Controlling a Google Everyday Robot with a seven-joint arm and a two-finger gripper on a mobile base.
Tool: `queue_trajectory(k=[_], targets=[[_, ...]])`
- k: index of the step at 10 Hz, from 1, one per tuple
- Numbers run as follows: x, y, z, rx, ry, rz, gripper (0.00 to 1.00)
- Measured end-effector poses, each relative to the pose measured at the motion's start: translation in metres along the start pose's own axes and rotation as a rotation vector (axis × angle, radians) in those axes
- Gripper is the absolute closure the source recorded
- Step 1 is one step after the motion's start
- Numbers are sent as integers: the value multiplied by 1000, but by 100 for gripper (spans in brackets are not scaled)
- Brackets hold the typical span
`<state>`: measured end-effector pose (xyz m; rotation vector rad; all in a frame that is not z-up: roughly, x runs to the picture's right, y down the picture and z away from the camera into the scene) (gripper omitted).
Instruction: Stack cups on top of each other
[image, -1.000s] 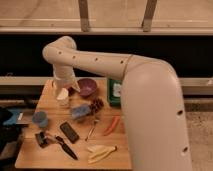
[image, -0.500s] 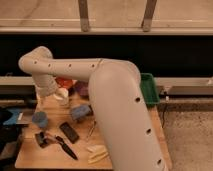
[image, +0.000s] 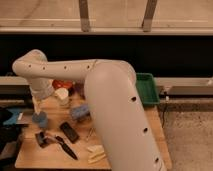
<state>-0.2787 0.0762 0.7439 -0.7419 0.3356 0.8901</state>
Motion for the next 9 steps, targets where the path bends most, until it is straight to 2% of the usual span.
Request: queue_trajectory(k=[1, 3, 6, 9], targets=[[-1, 0, 4, -14, 4, 1, 26], [-13, 13, 23, -72, -11, -10, 26], [-20, 23, 38, -123, -23, -9, 26], [-23, 26, 53, -153, -26, 18, 26]])
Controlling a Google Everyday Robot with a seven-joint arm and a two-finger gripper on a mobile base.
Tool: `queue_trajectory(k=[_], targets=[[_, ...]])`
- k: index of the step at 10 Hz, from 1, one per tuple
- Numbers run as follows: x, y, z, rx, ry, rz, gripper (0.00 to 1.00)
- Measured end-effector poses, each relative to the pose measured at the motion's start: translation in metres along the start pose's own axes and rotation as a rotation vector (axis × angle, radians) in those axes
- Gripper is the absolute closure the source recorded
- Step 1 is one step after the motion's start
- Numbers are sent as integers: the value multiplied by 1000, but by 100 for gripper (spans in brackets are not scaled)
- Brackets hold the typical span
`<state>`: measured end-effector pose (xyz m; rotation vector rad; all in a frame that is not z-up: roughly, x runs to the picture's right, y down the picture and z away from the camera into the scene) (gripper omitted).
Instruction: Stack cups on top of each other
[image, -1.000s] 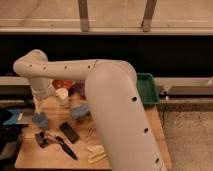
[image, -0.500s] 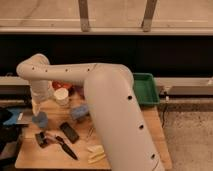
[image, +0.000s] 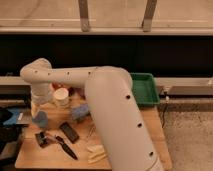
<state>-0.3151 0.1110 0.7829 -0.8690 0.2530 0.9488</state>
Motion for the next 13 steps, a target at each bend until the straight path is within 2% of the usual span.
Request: queue_trajectory(k=[5, 8, 9, 10, 13], targets=[[-2, -13, 36, -49, 23, 64, 26], [-6, -23, 42, -54, 35, 98, 26], [-8, -26, 44, -53, 38, 105, 30], [-11, -29, 47, -51, 45, 112, 43], [-14, -38, 51, -59, 50, 123, 71]])
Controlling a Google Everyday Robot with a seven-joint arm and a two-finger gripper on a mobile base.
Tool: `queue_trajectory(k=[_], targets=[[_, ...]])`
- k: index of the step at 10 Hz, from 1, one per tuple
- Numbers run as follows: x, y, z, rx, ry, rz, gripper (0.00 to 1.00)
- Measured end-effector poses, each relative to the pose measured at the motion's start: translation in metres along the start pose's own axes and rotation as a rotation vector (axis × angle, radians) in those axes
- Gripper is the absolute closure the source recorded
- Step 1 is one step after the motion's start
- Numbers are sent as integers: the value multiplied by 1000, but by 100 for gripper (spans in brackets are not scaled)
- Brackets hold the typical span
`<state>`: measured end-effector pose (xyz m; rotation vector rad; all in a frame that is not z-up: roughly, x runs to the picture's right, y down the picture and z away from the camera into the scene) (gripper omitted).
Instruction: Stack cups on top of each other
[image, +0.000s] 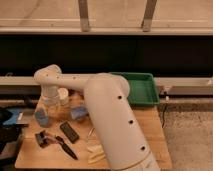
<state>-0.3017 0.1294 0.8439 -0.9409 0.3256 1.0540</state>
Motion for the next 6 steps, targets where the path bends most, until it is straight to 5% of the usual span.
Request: queue_trajectory(k=[3, 6], targets=[[1, 7, -1, -1, -8, -20, 98], [6, 23, -22, 14, -47, -66, 100]])
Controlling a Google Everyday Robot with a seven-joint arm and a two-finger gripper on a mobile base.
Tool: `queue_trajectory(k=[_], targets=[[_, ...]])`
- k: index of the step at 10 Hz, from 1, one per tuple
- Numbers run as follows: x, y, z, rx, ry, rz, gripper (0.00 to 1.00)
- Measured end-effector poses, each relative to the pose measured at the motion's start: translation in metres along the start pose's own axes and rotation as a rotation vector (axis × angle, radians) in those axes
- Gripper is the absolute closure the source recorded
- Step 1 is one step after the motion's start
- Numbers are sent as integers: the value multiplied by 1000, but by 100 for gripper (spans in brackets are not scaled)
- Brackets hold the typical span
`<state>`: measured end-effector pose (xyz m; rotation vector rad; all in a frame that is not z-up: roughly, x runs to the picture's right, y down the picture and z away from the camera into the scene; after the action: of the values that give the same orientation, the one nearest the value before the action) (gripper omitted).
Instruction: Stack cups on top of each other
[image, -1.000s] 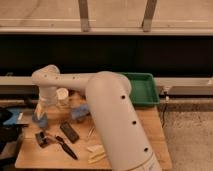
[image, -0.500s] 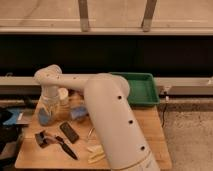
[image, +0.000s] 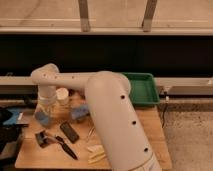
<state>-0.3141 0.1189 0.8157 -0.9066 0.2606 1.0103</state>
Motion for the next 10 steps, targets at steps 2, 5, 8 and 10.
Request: queue_trajectory(k=[2, 5, 8, 10], targets=[[-1, 18, -27, 27, -33, -43, 100], [-5, 47, -78, 98, -76, -112, 100], [-17, 51, -134, 161, -137, -111, 100], [-30, 27, -155, 176, -166, -79, 100]])
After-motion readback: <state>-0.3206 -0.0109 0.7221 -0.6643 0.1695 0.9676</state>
